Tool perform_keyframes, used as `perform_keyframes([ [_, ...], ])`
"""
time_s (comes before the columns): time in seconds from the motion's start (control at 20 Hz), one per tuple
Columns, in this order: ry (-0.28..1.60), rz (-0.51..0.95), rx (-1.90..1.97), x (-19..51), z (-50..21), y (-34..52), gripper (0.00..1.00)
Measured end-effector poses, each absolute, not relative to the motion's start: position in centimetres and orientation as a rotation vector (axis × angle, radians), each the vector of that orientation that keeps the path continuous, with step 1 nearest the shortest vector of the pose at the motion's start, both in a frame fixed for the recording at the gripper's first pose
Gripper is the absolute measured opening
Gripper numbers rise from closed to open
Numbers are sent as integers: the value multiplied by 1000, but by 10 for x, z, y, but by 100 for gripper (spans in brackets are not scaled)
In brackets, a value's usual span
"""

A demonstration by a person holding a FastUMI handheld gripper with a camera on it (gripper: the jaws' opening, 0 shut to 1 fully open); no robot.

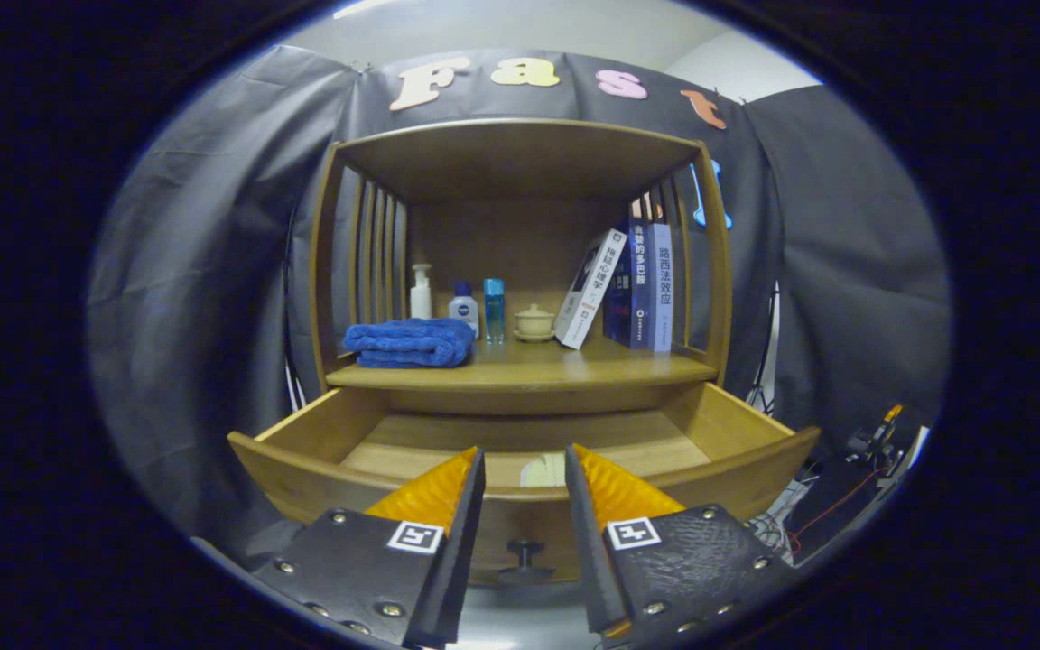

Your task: Pull open the drawer, take out the items inside it, and place them on the countertop above the cabinet.

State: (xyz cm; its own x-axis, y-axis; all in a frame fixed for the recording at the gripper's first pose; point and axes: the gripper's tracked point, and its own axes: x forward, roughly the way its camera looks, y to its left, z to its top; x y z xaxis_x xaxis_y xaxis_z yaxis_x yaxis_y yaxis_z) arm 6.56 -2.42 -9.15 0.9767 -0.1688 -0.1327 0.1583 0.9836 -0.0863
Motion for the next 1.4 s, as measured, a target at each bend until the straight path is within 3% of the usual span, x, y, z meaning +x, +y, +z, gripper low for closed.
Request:
perform_keyframes([
  [0.45,480,-233,-59,137,-118,-50,52],
  [0.95,839,-291,-47,162,-179,-74,52],
  [1.4,923,-260,-49,171,-201,-77,52],
])
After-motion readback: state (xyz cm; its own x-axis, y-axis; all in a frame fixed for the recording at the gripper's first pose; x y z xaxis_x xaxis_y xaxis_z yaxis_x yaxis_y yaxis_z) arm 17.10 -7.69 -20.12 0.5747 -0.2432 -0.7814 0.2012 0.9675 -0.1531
